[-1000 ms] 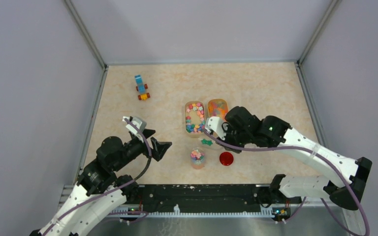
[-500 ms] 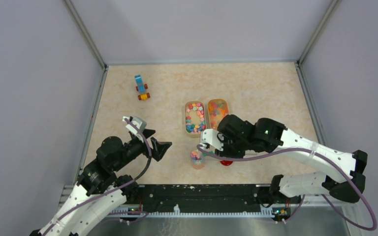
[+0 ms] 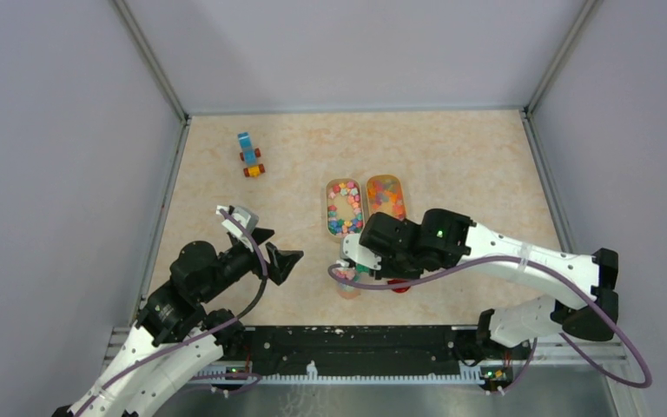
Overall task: Pack the candies
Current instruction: Place the fake candies in the packing bottle, then place the spatula at the center of the board.
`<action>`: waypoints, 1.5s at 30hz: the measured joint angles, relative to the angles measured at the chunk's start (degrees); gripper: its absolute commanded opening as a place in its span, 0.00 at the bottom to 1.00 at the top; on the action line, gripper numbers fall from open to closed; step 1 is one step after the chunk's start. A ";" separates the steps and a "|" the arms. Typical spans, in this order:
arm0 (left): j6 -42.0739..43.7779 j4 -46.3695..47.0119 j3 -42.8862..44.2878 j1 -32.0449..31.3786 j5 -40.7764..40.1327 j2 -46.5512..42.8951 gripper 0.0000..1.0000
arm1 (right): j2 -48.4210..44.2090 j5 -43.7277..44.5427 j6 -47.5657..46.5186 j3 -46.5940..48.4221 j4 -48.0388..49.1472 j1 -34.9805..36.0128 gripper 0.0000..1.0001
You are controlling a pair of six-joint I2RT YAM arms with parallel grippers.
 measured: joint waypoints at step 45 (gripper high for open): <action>0.00 0.02 0.00 0.00 0.00 0.15 0.99 | -16.92 17.94 11.85 -12.85 27.80 -16.70 0.00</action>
